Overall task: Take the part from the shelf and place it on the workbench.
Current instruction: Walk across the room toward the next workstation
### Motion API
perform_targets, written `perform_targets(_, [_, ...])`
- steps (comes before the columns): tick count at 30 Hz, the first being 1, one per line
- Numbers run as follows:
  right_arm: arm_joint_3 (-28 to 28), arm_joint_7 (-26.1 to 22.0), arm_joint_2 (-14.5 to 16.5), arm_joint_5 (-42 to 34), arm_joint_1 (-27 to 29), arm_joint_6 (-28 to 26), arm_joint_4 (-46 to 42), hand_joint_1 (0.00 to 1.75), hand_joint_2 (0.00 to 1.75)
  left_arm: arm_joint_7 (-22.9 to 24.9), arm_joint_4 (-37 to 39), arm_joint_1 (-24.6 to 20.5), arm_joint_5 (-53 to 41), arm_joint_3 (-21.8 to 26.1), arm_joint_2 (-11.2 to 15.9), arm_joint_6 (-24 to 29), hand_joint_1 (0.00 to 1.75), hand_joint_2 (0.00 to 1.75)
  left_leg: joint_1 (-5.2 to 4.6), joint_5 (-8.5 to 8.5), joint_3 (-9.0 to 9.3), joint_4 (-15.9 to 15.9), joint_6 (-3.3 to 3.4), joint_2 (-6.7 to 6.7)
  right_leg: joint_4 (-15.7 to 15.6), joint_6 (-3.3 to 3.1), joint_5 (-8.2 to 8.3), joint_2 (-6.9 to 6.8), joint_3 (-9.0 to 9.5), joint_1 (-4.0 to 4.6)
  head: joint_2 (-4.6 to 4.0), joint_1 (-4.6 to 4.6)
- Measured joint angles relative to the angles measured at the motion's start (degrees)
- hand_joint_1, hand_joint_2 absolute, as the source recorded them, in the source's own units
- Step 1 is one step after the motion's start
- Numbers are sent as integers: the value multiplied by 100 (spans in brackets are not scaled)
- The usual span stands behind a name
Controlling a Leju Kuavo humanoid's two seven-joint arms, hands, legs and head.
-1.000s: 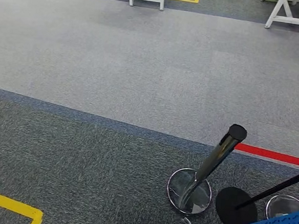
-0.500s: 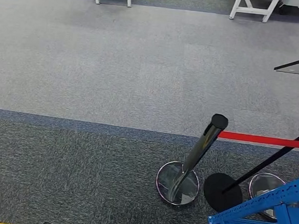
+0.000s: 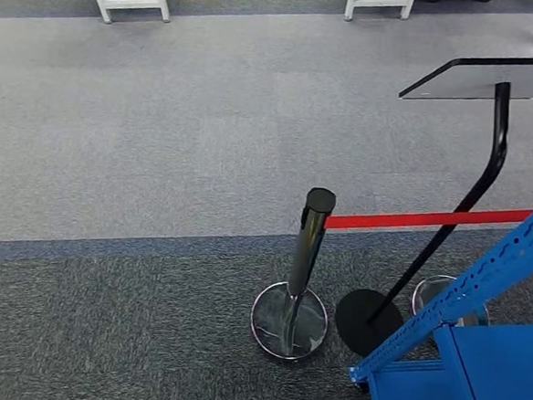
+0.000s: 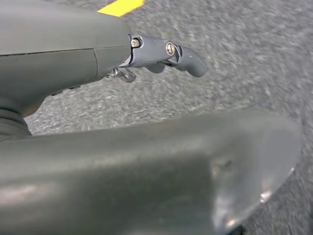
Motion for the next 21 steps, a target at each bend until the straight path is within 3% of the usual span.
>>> perform_targets(2, [-40,21,44,-9,-18,-81,7,0,0,-1,0,-6,-2,4,10,0,0,0,-22,389,293,-791,110,-246,10,4,-4,137,1,23,0,8])
perform_targets(3, [-54,32,61,-9,-32,-134,8,0,0,-1,0,-8,-4,6,16,1,0,0,-33,471,379,-1028,144,-334,16,19,-2,199,-15,25,-1,9])
perform_targets(4, [-64,52,79,-8,-42,-211,12,0,0,-2,0,-11,-7,8,21,2,0,0,-45,479,410,-1122,164,-379,18,45,4,257,-40,15,-1,12])
perform_targets(6, [-82,114,92,-2,-48,-439,22,0,0,-4,0,-23,-9,10,11,6,0,0,-52,499,426,-1173,180,-275,-2,119,20,363,-93,1,0,3])
perform_targets(8, [-111,165,107,0,-49,-720,31,0,0,-15,-1,-42,-10,11,-4,9,0,0,-25,543,460,-1266,226,-152,135,179,-104,214,-193,7,-1,21])
perform_targets(9, [-131,177,115,-1,-58,-881,33,0,0,-25,-2,-43,-11,11,-13,13,0,0,-7,560,471,-1306,243,-80,370,206,-262,58,-308,9,-1,46])
perform_targets(11, [-168,166,151,-3,-77,-1227,34,0,0,-45,-2,-25,-10,17,-16,24,0,0,-8,564,467,-1318,263,74,1143,261,-678,-239,-687,-19,-2,90])
perform_targets(12, [-186,145,172,-3,-83,-1412,34,0,0,-51,-2,-15,-9,24,-17,30,0,0,-11,559,464,-1315,261,156,1475,289,-806,-297,-847,-35,-2,97])
perform_targets(13, [-202,114,198,-5,-80,-1592,34,0,0,-56,-2,-10,-8,32,-17,34,0,0,-13,554,465,-1313,255,234,1629,311,-826,-326,-912,-49,-1,97])
perform_targets(14, [-219,79,224,-8,-75,-1761,34,0,0,-60,-2,-13,-5,38,-19,37,0,0,-13,547,469,-1310,245,301,1540,324,-729,-350,-852,-59,-1,99])
perform_targets(16, [-249,-2,271,-15,-73,-2090,33,0,0,-66,-2,-19,3,44,-27,40,0,0,-13,521,490,-1292,205,422,771,324,-356,-512,-416,-66,-1,103])
perform_targets(18, [-291,-81,327,-26,-95,-2388,32,0,0,-69,-2,-17,11,52,-35,48,0,0,-36,477,507,-1252,136,525,105,276,-115,-674,-34,-57,-1,94])
perform_targets(19, [-316,-115,356,-36,-103,-2523,32,0,0,-70,-2,-21,16,59,-36,53,0,0,-46,461,518,-1236,101,569,-14,243,-85,-703,23,-48,-1,83])
perform_targets(21, [-374,-179,402,-60,-103,-2761,32,0,0,-70,-2,-38,25,76,-36,56,0,0,-43,445,546,-1229,39,644,-9,170,-76,-599,-10,-36,-1,63])
